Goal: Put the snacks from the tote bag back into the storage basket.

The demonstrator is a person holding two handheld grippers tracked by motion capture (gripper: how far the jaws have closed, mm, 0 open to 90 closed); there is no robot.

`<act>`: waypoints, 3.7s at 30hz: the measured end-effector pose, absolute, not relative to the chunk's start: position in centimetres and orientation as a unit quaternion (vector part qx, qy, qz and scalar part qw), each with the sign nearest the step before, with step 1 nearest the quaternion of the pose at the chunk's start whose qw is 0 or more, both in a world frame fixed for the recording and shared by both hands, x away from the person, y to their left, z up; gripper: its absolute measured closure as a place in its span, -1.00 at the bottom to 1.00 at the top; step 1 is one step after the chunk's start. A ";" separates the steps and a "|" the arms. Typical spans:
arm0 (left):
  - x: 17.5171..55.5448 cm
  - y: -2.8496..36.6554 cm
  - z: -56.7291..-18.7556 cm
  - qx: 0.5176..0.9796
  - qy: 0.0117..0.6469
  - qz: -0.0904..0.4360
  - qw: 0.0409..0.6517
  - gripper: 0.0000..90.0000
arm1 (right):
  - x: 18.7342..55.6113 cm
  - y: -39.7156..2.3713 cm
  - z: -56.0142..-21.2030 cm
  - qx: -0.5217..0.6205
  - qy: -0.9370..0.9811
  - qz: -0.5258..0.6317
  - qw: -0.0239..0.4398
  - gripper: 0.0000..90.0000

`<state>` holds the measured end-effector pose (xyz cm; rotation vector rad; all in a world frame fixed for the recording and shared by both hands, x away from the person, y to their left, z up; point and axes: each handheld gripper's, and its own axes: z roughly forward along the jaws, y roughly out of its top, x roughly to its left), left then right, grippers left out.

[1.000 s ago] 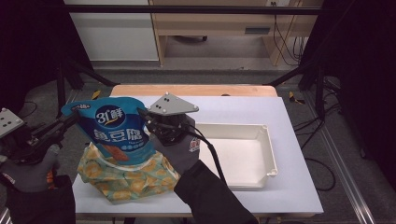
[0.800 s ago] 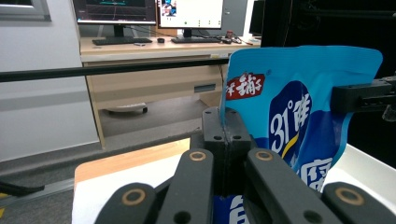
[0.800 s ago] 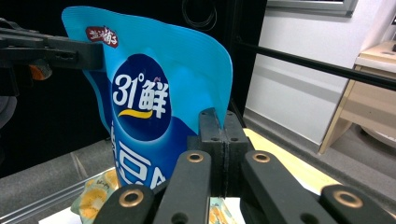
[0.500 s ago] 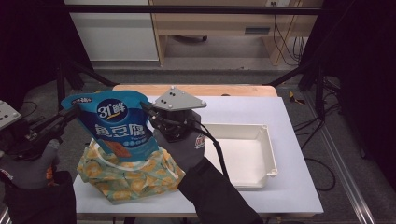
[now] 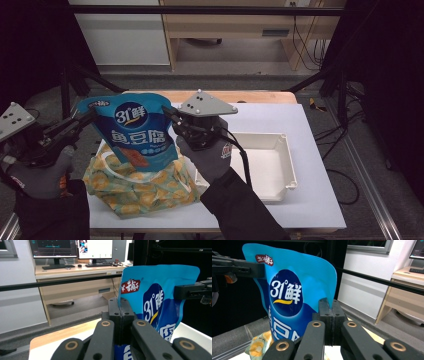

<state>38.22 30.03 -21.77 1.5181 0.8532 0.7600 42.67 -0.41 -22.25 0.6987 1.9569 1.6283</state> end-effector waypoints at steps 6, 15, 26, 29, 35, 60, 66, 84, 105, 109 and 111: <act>38.4 29.0 -21.5 0.654 0.357 0.322 0.584 1.00 | 42.5 -1.6 -21.9 0.261 0.714 0.598 0.254 1.00; 38.7 27.3 -21.2 0.659 0.347 0.316 0.588 1.00 | 42.1 -3.4 -21.6 0.266 0.709 0.598 0.261 1.00; 39.2 24.6 -21.1 0.666 0.334 0.304 0.594 1.00 | 41.7 -6.2 -21.5 0.279 0.701 0.597 0.272 1.00; 39.4 23.9 -21.2 0.668 0.326 0.305 0.596 1.00 | 41.6 -7.0 -21.5 0.285 0.698 0.596 0.276 1.00; 39.5 22.3 -21.2 0.676 0.321 0.294 0.594 1.00 | 41.3 -8.5 -21.7 0.292 0.695 0.594 0.282 1.00; 40.0 17.2 -22.1 0.693 0.289 0.276 0.600 1.00 | 39.8 -14.0 -22.9 0.320 0.680 0.587 0.302 1.00; 40.2 16.0 -22.5 0.699 0.287 0.262 0.601 1.00 | 39.5 -15.1 -23.3 0.328 0.677 0.584 0.307 1.00; 40.6 14.1 -23.8 0.710 0.277 0.251 0.597 1.00 | 39.3 -17.0 -24.8 0.346 0.673 0.577 0.309 1.00; 41.3 12.0 -26.1 0.727 0.272 0.233 0.586 1.00 | 39.2 -19.0 -27.5 0.370 0.669 0.568 0.303 1.00; 41.5 11.9 -26.6 0.731 0.273 0.232 0.581 1.00 | 39.2 -19.0 -28.0 0.375 0.670 0.565 0.301 1.00; 41.5 11.9 -26.9 0.731 0.274 0.231 0.581 1.00 | 39.3 -19.1 -28.3 0.376 0.671 0.565 0.300 1.00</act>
